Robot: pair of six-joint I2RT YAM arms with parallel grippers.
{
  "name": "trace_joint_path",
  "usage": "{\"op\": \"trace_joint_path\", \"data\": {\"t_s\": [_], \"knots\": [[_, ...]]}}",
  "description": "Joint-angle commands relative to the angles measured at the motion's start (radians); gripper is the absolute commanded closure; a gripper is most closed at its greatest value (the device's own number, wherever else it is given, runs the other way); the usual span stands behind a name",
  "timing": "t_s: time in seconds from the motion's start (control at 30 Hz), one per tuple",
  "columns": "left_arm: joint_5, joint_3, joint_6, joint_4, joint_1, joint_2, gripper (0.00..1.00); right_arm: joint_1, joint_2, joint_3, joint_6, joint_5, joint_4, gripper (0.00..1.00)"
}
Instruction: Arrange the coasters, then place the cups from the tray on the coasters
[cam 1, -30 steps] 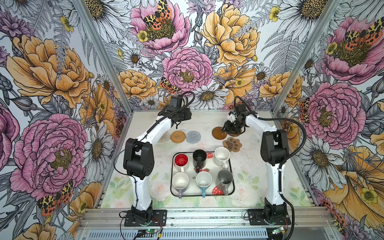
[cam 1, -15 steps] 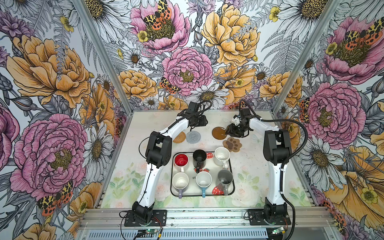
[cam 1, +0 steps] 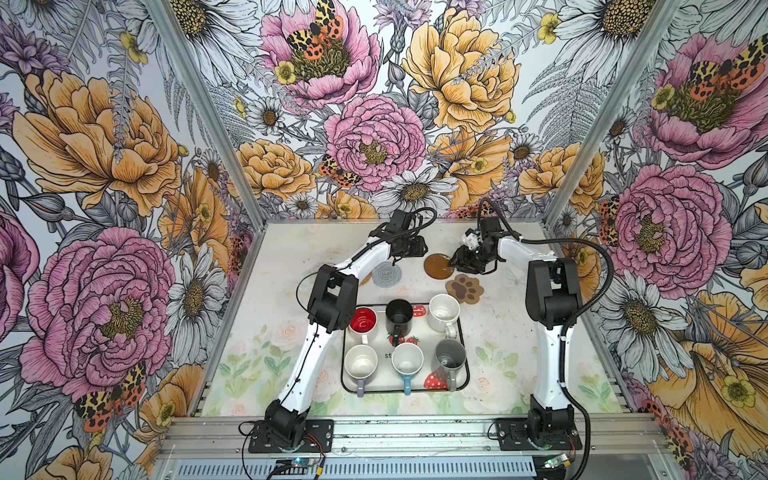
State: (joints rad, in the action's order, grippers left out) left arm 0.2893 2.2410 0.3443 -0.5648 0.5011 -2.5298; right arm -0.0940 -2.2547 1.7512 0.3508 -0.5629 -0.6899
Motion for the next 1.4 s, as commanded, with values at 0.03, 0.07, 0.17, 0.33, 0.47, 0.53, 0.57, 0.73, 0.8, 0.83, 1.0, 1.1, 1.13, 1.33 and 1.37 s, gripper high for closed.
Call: {"op": "trace_joint_path", "data": {"t_s": [0.03,0.07,0.17,0.33,0.47,0.53,0.57,0.73,0.8,0.83,1.0,1.1,1.13,1.33,1.37], "knots": [[-0.011,0.040,0.022,0.003,-0.004,-0.032,0.55,-0.014,-0.015,0.004,0.011,-0.018,0.029,0.53],[-0.013,0.046,0.024,0.003,-0.005,-0.041,0.55,-0.017,-0.018,0.003,0.011,-0.018,0.028,0.53],[0.000,0.068,0.037,0.003,-0.007,-0.067,0.55,-0.025,-0.025,-0.001,0.018,-0.021,0.029,0.54],[0.004,0.090,0.045,0.002,-0.007,-0.088,0.55,-0.044,-0.016,-0.017,0.017,0.001,0.028,0.54],[0.001,0.095,0.047,0.005,-0.007,-0.093,0.55,-0.047,-0.013,-0.025,0.019,0.030,0.028,0.54],[-0.013,0.094,0.045,0.005,-0.006,-0.095,0.55,-0.046,-0.009,-0.030,0.017,0.046,0.027,0.54],[-0.017,0.095,0.045,0.005,-0.006,-0.097,0.55,-0.047,-0.007,-0.036,0.015,0.053,0.028,0.54],[-0.012,0.115,0.048,0.005,-0.003,-0.114,0.54,-0.046,0.006,-0.048,0.010,0.064,0.027,0.54],[-0.005,0.126,0.050,0.005,-0.001,-0.124,0.54,-0.047,0.010,-0.053,0.011,0.063,0.028,0.54],[-0.001,0.133,0.051,0.005,0.000,-0.129,0.54,-0.047,0.015,-0.054,0.010,0.060,0.028,0.55],[0.008,0.151,0.055,0.005,0.010,-0.145,0.54,-0.045,0.049,-0.073,0.002,0.057,0.027,0.54],[0.010,0.157,0.056,0.005,0.014,-0.153,0.54,-0.043,0.062,-0.081,0.000,0.059,0.027,0.54],[0.011,0.157,0.058,0.005,0.014,-0.155,0.54,-0.041,0.065,-0.086,0.000,0.059,0.028,0.54],[0.017,0.160,0.061,0.005,0.020,-0.164,0.54,-0.036,0.052,-0.089,-0.003,0.064,0.028,0.54],[0.016,0.160,0.062,0.005,0.020,-0.165,0.54,-0.036,0.043,-0.084,-0.001,0.061,0.028,0.54]]}}
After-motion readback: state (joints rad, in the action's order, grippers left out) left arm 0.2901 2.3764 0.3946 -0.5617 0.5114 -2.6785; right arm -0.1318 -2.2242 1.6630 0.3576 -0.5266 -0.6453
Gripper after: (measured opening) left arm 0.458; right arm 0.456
